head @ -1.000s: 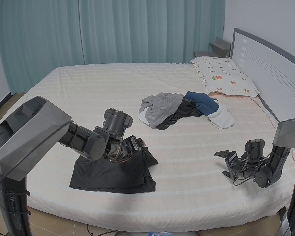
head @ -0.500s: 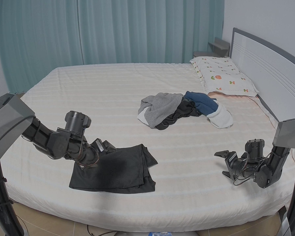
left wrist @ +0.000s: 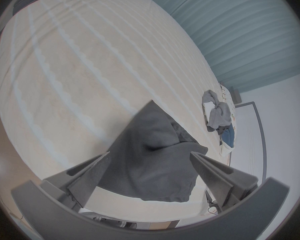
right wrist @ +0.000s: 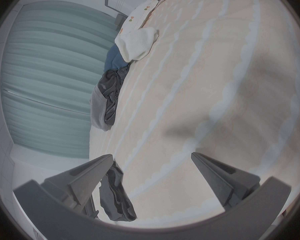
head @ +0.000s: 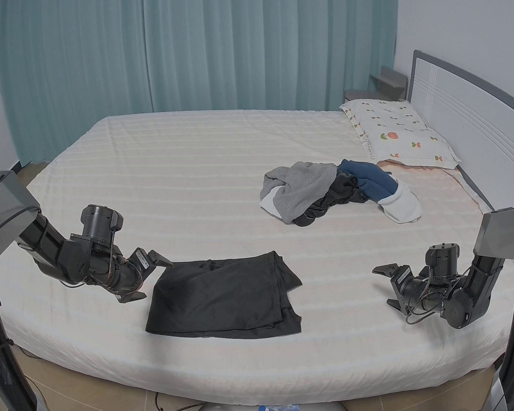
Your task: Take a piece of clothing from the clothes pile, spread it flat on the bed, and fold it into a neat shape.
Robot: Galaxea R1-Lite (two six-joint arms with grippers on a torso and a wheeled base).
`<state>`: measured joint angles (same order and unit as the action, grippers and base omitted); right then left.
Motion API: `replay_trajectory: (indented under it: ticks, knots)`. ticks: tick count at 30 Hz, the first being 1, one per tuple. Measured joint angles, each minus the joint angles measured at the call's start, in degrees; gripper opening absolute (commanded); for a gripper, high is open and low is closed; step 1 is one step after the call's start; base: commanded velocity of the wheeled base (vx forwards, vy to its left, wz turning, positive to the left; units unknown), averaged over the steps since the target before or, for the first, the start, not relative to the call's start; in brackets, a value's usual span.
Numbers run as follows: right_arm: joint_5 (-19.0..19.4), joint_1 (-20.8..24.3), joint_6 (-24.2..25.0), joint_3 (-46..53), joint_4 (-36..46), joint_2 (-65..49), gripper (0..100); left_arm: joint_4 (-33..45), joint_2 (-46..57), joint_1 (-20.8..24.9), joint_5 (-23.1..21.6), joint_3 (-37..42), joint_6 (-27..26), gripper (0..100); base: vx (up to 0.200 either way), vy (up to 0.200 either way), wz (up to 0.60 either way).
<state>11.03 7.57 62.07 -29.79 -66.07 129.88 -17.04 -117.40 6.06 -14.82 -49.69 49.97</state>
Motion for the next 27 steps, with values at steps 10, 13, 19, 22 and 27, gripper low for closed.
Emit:
replay_trajectory:
  ticks: [10, 13, 19, 22, 27]
  knots:
    - [0.0, 3.3, 0.0, 0.5, -0.1, -2.4, 100, -0.2, -0.5, -1.1, -1.9, 0.6, 0.1, 100, 0.0, 0.2, 0.0]
    - [-0.1, 5.0, -0.2, 1.0, -0.4, -3.3, 100, -0.7, -0.8, -1.2, -1.9, 0.5, 0.1, 100, 0.0, 0.2, 0.0]
    - [0.2, 9.3, -6.3, 2.2, -1.4, -4.6, 100, -3.4, -2.3, -1.2, -1.9, 0.6, 0.2, 100, 0.0, 0.1, 0.0]
    - [0.3, 10.6, -9.7, 2.8, -1.5, -4.6, 100, -4.0, -3.1, -1.2, -1.8, 0.7, 0.2, 100, 0.0, 0.0, 0.0]
    - [0.1, 11.8, -14.1, 3.7, -1.6, -4.2, 100, -4.2, -4.1, -0.9, -1.5, 0.9, 0.2, 100, 0.0, 0.0, 0.0]
